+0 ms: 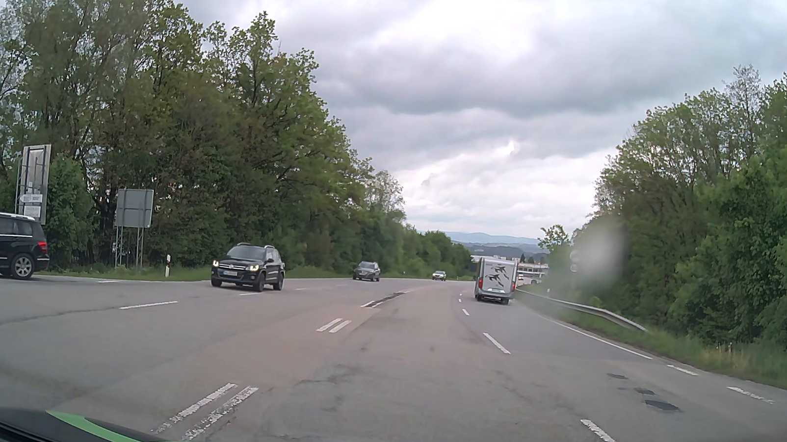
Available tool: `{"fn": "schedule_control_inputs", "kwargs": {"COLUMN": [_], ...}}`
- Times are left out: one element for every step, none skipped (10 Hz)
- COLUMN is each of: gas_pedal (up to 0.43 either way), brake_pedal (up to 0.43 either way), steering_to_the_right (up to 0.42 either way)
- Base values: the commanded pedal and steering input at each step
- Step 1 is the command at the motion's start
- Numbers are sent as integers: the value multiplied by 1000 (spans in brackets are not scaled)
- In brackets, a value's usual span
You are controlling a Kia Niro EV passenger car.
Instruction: Follow the waypoints while adhering to traffic rules and regulations
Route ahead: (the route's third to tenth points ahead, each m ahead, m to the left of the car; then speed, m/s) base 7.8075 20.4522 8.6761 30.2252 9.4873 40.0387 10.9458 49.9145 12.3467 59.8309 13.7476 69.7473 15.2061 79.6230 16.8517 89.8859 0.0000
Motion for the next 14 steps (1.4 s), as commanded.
{"fn": "schedule_control_inputs", "kwargs": {"gas_pedal": [0, 0, 0, 0, 0, 0, 0, 0, 0, 0, 0, 0, 0, 0], "brake_pedal": [268, 262, 268, 262, 262, 262, 262, 268, 262, 268, 268, 262, 262, 262], "steering_to_the_right": [3, 4, 4, 4, 4, 4, 4, 4, 4, 4, 4, 3, 4, 4]}}
